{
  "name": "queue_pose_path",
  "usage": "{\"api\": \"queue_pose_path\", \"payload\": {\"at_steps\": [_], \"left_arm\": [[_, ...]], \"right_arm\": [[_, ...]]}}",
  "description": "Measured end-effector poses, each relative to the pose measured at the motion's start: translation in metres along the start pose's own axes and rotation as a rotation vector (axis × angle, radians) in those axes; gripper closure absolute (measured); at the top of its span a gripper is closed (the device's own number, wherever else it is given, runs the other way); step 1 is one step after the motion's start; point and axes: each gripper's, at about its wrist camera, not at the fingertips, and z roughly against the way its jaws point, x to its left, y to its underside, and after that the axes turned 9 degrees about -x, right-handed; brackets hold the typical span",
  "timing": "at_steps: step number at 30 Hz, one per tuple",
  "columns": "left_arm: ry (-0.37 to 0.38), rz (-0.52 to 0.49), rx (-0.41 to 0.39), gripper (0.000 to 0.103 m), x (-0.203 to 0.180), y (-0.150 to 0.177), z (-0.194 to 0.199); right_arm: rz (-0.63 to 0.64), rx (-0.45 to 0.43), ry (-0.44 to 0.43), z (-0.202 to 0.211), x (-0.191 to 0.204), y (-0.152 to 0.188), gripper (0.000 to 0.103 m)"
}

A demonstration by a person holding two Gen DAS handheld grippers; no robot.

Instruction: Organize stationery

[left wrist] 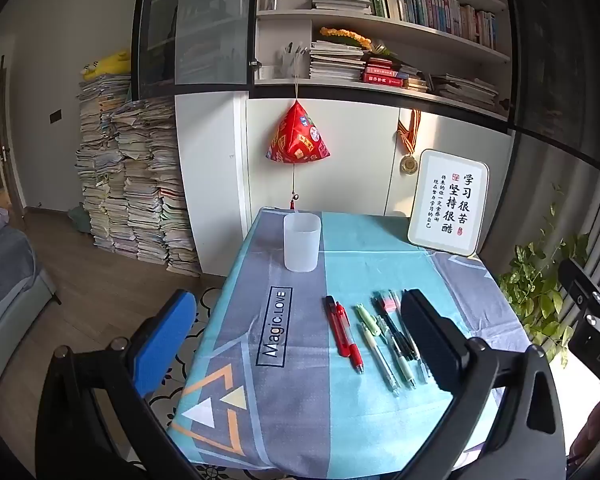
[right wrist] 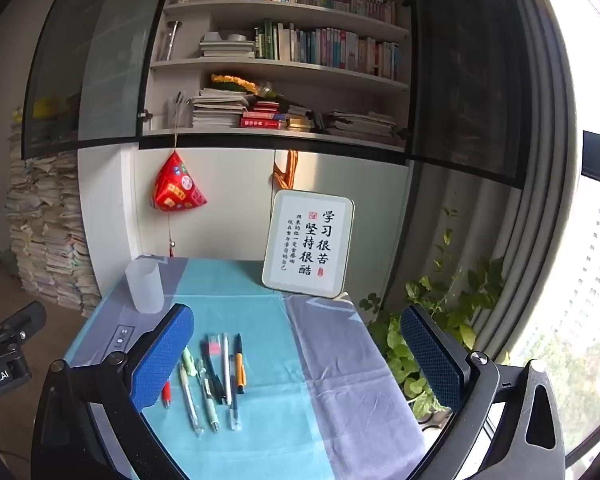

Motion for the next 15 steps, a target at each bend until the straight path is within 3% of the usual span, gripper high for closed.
{"api": "queue_pose_path", "payload": {"at_steps": [15], "left_arm": [[-0.017,-0.024,-0.015,0.001,0.003,0.002,0.0]], "right_arm": [[-0.002,0.006,0.001,-0.001,0.0,0.001,0.0]]}}
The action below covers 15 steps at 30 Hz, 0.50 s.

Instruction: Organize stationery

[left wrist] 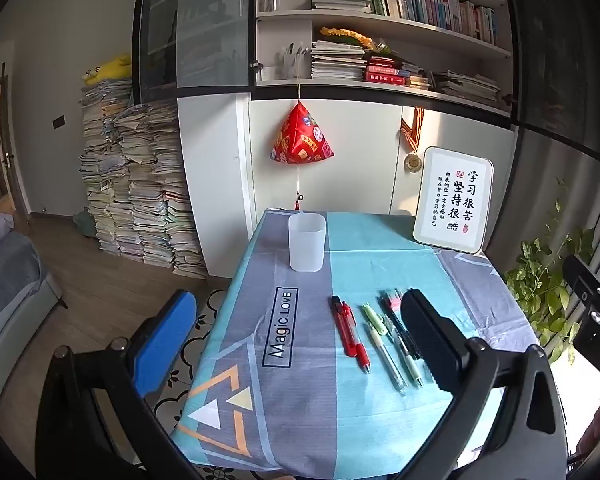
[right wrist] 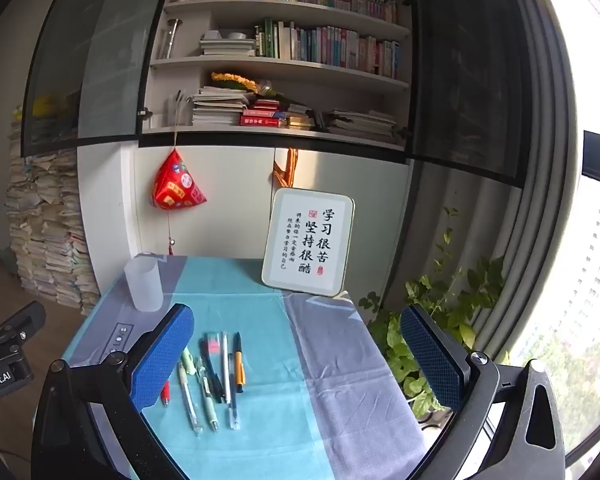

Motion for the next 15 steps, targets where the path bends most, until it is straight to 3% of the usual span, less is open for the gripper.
{"api": "queue_pose_path", "payload": {"at_steps": [15], "left_arm": [[-0.001,-0.002,0.0,0.001,-0.0002,0.0006,0.0011]], "right_arm": [[0.002,0.002,-0.002,0.0,0.0007,-0.0008,0.0]]}}
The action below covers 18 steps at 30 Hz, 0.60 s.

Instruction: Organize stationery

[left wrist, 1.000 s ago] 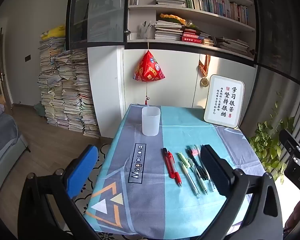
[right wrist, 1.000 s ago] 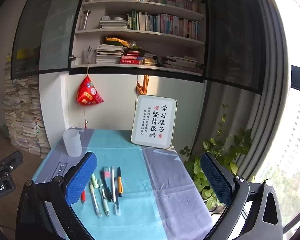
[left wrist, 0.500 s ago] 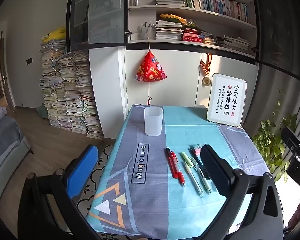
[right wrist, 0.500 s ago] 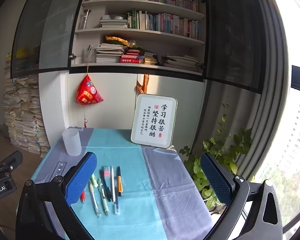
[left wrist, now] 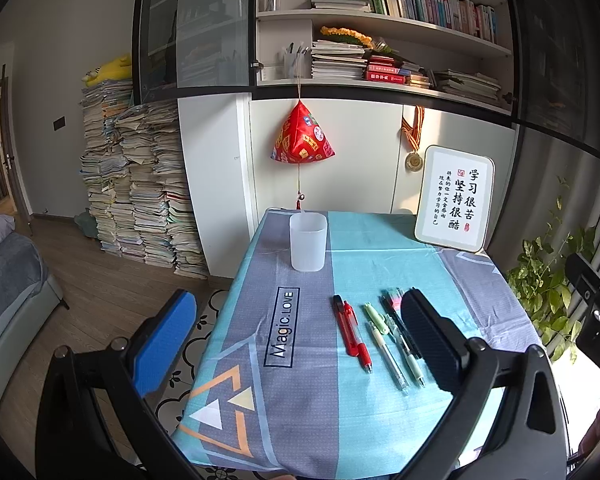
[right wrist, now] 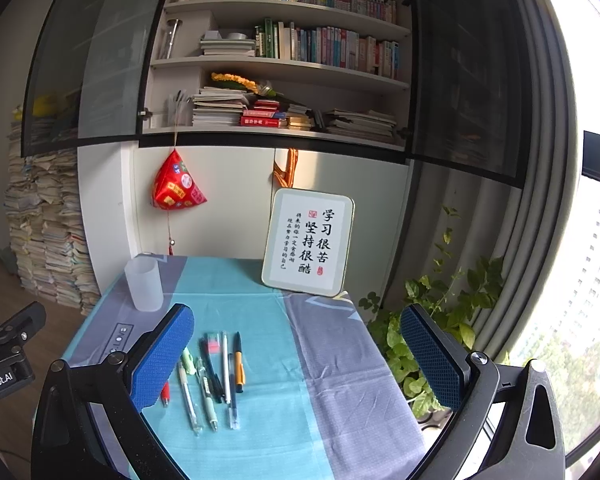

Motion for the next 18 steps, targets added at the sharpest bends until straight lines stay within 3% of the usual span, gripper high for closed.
{"api": "queue_pose_path", "payload": {"at_steps": [18], "left_arm": [[-0.007,-0.003,-0.003,0.001,-0.0007,-0.0007,-0.001]], "right_arm": [[0.0,-0.003,-0.004,-0.0007,0.0004,0.0006,0.0]]}}
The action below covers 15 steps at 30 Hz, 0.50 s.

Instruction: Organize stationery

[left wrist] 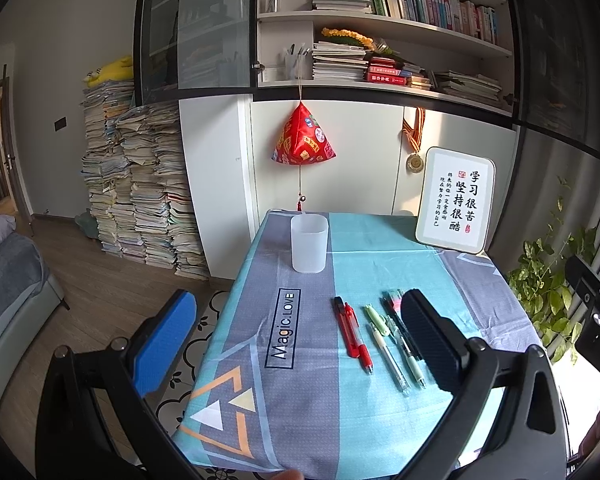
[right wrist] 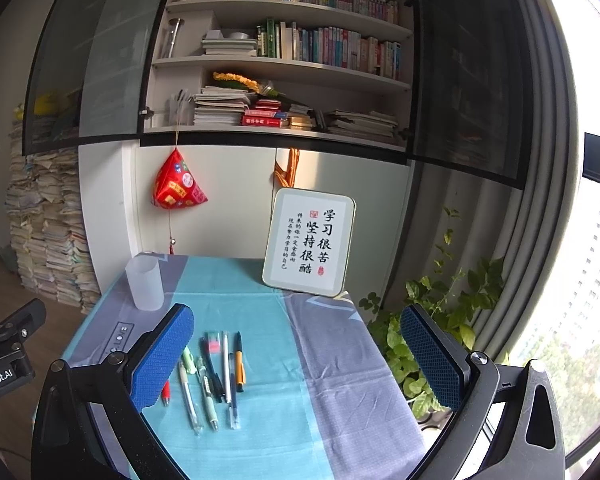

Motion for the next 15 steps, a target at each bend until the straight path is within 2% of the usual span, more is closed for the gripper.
{"api": "queue_pose_path", "payload": {"at_steps": [12,15], "left_arm": [[0.013,0.003,-0.006,0.001,-0.0022,0.0036,-0.0029],[-0.014,0.005,0.007,0.001,-0.0024,0.0044,-0.0067]], "right_arm": [[-0.001,0.021,0.002,-0.0035,0.0,0.0022,0.0],[0.0,0.02,0.003,-0.0032,0.0003,0.0038,0.0]]}}
